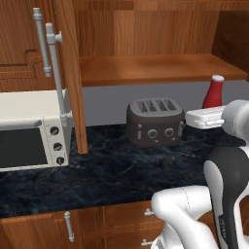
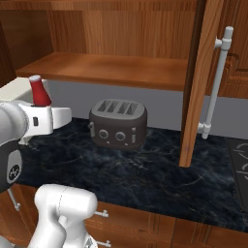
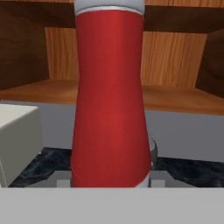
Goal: Move the ketchup and ketchup from the cabinet to the dining counter.
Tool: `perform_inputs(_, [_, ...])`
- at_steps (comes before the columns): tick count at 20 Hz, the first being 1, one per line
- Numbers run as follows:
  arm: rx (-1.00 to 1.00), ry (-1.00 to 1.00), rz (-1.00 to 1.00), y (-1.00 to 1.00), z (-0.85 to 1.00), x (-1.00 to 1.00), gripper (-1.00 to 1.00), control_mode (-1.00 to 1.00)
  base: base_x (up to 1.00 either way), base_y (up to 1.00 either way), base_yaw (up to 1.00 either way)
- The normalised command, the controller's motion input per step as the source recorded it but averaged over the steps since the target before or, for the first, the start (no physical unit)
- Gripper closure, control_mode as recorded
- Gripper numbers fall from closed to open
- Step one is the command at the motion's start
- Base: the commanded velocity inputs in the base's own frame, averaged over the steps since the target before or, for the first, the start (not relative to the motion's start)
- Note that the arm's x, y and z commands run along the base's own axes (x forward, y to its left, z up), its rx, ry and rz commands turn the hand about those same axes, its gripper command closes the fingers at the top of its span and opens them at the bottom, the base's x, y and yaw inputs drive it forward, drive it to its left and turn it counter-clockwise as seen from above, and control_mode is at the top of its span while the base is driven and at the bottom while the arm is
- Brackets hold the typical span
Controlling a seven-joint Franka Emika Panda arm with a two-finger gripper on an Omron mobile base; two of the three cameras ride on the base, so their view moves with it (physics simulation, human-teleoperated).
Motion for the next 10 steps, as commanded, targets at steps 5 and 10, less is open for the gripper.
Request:
perform_inputs(5, [0.00,0.00,0.00,0.00,0.00,0.00,1.00,-1.00,0.00,0.00,0.00])
perform_inputs(10, [0.00,0.00,0.00,0.00,0.00,0.00,1.00,1.00,-0.09,0.00,0.00])
